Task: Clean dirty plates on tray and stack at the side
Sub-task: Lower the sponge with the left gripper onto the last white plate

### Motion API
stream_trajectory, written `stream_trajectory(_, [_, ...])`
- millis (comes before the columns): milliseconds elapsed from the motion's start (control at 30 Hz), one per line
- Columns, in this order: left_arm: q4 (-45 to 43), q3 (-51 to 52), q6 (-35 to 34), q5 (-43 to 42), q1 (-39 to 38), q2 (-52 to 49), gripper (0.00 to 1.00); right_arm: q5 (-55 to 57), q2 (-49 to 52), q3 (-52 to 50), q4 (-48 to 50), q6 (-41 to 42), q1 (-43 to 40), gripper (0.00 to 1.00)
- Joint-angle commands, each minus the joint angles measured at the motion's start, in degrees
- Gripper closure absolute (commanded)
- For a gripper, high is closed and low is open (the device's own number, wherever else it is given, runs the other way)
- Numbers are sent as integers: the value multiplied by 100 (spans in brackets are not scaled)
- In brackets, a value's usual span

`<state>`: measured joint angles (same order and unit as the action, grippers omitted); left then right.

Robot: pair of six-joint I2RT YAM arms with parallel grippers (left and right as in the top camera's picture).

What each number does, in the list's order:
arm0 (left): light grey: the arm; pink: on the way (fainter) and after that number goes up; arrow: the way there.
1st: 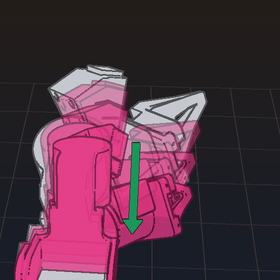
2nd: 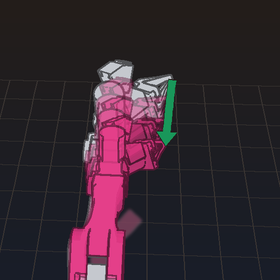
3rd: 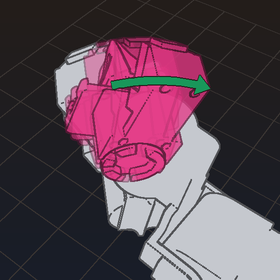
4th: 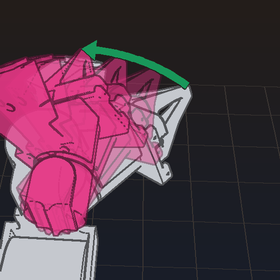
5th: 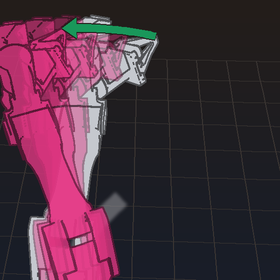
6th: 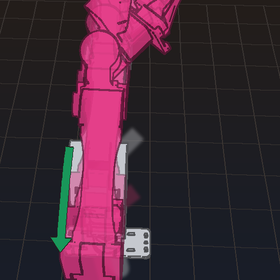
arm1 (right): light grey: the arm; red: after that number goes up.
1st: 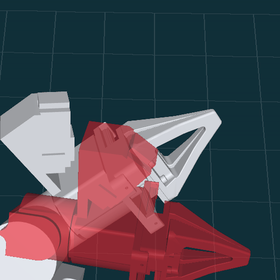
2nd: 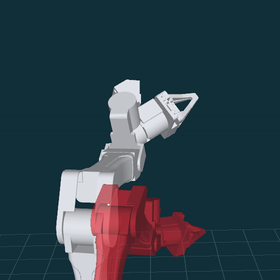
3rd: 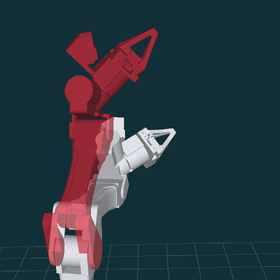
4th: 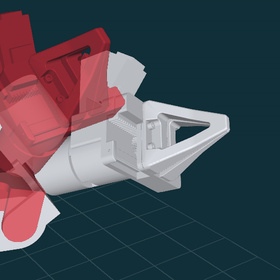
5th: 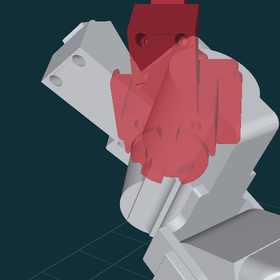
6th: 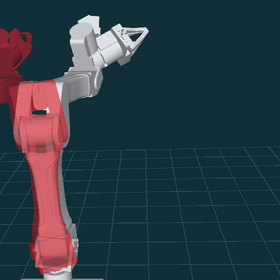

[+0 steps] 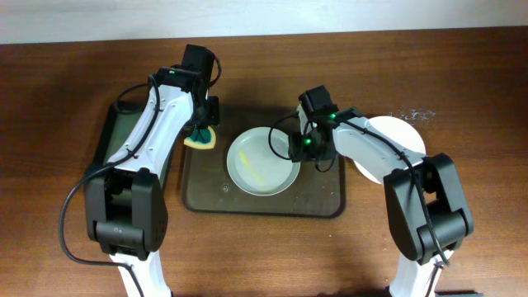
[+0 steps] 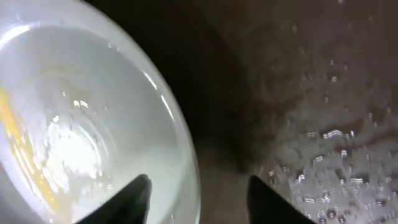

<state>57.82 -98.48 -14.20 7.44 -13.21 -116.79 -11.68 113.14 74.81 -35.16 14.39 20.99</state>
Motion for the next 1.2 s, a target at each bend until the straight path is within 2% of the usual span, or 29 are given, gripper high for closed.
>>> stream_trajectory(0, [-9, -111, -31, -24, -13, 15, 100, 35, 170, 96, 214, -221, 35, 63])
stream_trajectory(100, [-11, -111, -31, -129, -13, 15, 100, 22, 271, 96, 435, -339, 37, 72])
stream_trajectory(200, [-9, -111, -31, -192, -13, 15, 100, -13, 402, 96, 304, 304, 35, 96])
stream_trajectory(367, [-15, -52, -31, -260, -105, 13, 100, 385, 413, 96, -601, 2769, 328, 96])
stream_trajectory(467, [-144, 129, -31, -260, -306, 13, 100, 603, 413, 96, -599, 3263, 612, 96])
stream_trajectory(567, [-258, 326, -28, -275, -529, 13, 100, 420, 413, 96, -597, 3123, 625, 96])
stream_trajectory(667, [-621, 697, 13, -282, -774, 13, 100, 4, 415, 96, -597, 2511, 409, 96])
stream_trajectory(800, [-1259, 1211, 487, -682, -850, 13, 100, -914, 439, 96, -426, 1604, 98, 96])
stream_trajectory(933, [-1858, 1720, 485, -686, -855, -48, 100, -868, 439, 85, -424, 1582, 116, 96])
stream_trajectory(1033, [-1967, 1996, 492, -708, -861, -140, 100, -763, 439, 83, -424, 1582, 101, 96])
stream_trajectory(1067, [-1969, 2079, 675, -872, -885, -149, 100, -754, 439, 83, -426, 1582, 98, 96])
stream_trajectory(1167, [-1779, 2118, 2044, -2347, -1075, -149, 100, -737, 439, 83, -426, 1582, 98, 96])
